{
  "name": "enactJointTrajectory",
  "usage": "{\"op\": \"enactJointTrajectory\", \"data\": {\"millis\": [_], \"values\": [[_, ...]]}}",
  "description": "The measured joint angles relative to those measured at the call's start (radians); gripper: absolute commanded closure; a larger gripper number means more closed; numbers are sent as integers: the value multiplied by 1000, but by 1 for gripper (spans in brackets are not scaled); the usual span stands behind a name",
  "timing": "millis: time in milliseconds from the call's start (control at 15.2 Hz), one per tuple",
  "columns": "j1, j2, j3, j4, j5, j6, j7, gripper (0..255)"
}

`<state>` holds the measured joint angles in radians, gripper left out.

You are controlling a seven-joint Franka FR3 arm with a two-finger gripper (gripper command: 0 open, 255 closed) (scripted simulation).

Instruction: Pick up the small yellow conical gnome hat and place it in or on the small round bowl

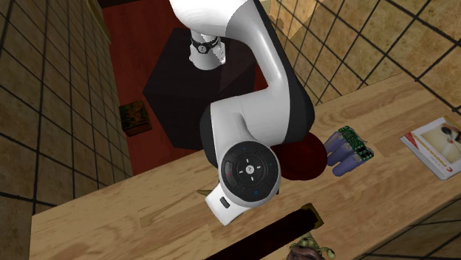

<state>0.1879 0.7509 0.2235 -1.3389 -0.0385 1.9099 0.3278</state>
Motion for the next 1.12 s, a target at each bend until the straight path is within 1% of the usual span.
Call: {"op": "enactJointTrajectory", "data": {"millis": [264,330,924,990,1056,1122], "values": [[0,-1,0,-4,0,3,0,0],[0,-1,0,-4,0,3,0,255],[0,-1,0,-4,0,3,0,255],[0,-1,0,-4,0,3,0,0],[0,-1,0,-4,0,3,0,0],[-9,-21,8,-48,-14,34,-43,0]]}}
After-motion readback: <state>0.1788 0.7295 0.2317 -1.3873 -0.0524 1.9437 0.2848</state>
